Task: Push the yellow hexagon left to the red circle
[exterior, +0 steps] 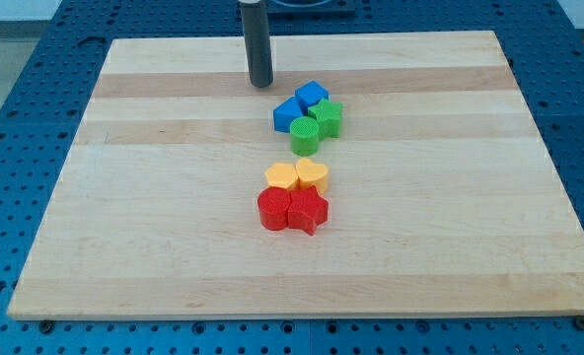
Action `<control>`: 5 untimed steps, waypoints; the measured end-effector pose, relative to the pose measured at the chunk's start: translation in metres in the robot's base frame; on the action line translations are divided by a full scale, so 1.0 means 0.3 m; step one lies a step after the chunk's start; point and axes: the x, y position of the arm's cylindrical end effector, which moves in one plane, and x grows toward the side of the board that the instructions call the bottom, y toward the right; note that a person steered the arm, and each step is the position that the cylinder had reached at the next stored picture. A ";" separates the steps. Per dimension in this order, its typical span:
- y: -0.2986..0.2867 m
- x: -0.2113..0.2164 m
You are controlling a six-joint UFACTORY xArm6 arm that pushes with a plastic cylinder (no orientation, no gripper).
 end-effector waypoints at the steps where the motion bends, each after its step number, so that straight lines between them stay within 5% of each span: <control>1: 0.207 -0.035; 2: 0.512 -0.090; 3: 0.766 0.010; 5: 0.550 0.473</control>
